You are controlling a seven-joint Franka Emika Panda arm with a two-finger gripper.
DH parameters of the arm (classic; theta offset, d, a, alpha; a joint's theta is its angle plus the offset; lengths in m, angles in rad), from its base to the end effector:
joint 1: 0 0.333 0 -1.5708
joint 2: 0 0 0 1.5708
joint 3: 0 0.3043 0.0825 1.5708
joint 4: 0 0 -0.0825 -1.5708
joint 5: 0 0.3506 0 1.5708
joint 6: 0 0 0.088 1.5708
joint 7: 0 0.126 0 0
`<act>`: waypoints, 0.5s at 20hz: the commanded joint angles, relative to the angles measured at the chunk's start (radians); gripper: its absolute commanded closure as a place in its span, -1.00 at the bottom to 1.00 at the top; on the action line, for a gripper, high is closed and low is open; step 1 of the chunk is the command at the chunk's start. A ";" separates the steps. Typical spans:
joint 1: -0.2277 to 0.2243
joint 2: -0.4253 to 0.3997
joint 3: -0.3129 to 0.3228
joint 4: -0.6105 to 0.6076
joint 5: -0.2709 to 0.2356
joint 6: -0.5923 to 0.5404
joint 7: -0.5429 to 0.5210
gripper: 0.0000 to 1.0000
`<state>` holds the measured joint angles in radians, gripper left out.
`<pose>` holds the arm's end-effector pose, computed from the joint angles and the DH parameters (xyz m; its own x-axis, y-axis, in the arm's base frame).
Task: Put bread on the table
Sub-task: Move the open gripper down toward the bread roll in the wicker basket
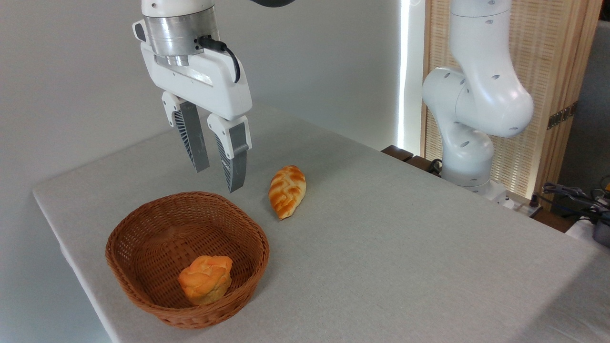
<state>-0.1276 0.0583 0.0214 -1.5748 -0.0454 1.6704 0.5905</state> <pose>0.5441 -0.0636 0.5700 0.7684 -0.6376 0.0554 -0.6392 -0.7689 0.0159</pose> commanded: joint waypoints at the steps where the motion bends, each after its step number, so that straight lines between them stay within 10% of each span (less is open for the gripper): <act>1: -0.001 -0.006 0.005 0.012 0.012 -0.029 0.003 -1.00; 10: 0.000 -0.005 0.005 0.013 0.013 -0.017 0.003 -1.00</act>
<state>-0.1270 0.0574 0.0215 -1.5741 -0.0454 1.6704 0.5905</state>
